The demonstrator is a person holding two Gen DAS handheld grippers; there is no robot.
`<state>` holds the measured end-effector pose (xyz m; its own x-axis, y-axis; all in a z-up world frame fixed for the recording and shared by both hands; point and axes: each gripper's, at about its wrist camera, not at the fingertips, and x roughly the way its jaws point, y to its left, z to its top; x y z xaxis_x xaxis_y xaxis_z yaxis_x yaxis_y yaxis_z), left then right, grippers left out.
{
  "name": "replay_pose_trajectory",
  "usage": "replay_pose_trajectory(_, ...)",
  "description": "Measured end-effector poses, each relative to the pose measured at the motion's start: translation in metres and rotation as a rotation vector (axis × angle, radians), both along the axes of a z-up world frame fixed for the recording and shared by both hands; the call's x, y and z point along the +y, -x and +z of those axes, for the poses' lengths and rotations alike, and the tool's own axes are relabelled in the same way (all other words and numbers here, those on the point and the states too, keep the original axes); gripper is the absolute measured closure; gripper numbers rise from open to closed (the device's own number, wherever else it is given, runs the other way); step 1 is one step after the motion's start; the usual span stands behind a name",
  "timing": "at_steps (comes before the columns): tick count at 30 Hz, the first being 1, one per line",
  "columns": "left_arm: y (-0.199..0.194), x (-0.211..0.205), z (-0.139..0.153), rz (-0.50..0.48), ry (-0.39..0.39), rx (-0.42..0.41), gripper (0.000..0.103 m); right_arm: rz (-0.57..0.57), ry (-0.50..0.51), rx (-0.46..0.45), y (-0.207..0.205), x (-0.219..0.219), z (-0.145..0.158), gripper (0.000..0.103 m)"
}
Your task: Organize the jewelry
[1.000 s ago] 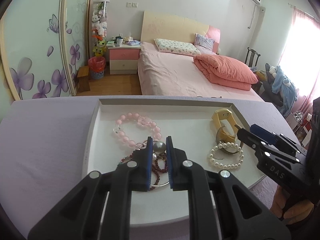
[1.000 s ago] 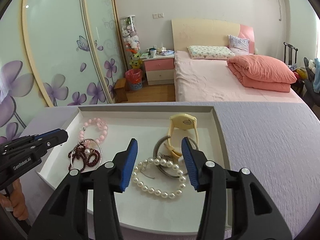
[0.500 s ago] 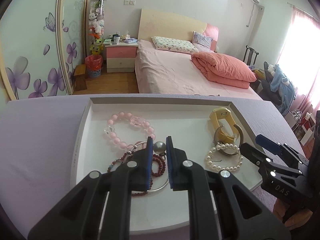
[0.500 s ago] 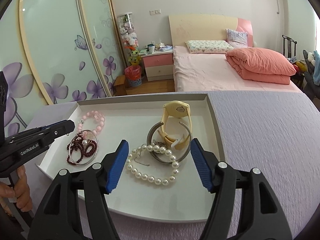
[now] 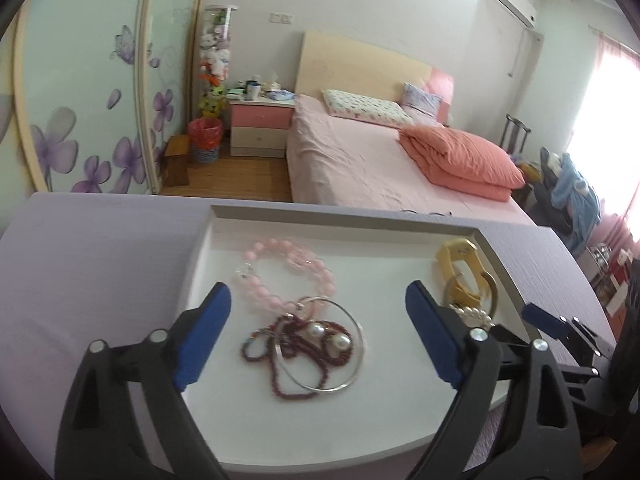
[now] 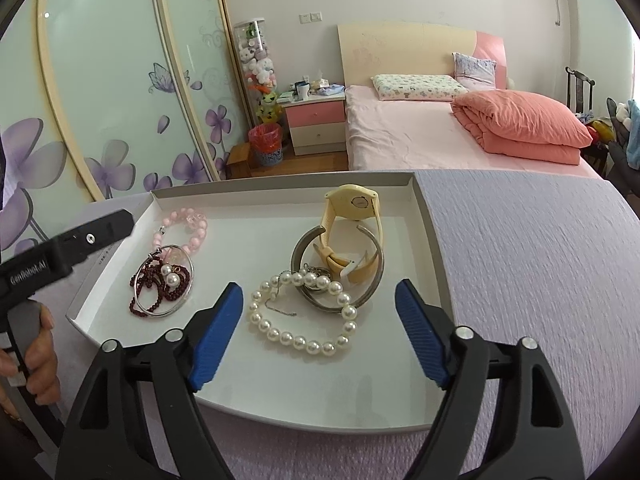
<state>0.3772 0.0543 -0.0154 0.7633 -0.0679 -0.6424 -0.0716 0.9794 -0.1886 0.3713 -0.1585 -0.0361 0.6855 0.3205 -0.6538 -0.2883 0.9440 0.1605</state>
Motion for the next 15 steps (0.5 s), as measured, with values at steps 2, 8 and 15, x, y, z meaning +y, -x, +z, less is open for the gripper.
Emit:
replay_pose_trajectory(2,0.001,0.004,0.000,0.020,-0.010,0.001,0.011,-0.002,0.003,0.001,0.000,0.001,0.000,0.018)
replay_pose_trajectory(8,0.003,0.013,0.001,0.060,-0.006,0.004,0.002,-0.013,0.011,-0.015,0.001,0.002,0.001,0.001)
replay_pose_trajectory(15,0.017,0.023,0.001,0.103,-0.021,-0.012,0.002,-0.050,0.053,-0.076,0.012,0.007,0.004,0.001)
